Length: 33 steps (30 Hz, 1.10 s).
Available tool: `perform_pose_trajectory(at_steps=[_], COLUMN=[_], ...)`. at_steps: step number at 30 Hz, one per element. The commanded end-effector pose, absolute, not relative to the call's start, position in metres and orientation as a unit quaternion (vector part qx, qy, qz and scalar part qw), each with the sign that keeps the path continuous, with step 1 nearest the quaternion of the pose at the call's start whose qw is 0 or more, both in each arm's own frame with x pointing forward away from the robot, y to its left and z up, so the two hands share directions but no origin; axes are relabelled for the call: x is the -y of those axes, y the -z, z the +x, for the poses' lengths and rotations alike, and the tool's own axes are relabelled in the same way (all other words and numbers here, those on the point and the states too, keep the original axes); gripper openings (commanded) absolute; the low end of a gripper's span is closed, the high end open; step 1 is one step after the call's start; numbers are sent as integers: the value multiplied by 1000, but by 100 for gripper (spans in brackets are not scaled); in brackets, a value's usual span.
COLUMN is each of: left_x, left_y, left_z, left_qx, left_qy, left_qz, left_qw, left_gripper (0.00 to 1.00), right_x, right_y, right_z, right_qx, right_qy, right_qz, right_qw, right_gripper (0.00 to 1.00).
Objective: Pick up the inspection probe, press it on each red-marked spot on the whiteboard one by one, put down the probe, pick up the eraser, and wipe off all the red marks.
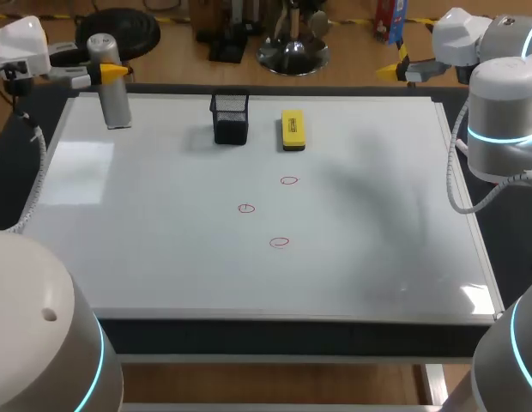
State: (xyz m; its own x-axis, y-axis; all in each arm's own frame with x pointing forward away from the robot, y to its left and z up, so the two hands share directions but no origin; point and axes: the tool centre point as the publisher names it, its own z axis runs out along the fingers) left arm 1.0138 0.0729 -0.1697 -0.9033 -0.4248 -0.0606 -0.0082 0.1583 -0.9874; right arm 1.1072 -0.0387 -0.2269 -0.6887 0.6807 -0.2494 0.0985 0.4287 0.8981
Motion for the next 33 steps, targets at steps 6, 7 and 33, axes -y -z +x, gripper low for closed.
perform_pose_trajectory(at_steps=[6,7,33], left_x=[-72,-72,-72], left_y=[169,169,169], left_z=[1014,1014,1014], left_qx=[-742,-742,-742], left_qy=[633,633,633], left_qz=[-146,-146,-146], left_qw=[167,167,167], left_gripper=[0,0,0], right_x=[19,15,-41], right_y=[230,231,264], right_z=[1117,1118,1123], right_qx=[-900,-911,-973], right_qy=[-369,-355,-50], right_qz=[118,98,-219], right_qw=[197,187,51], right_gripper=[100,100,100])
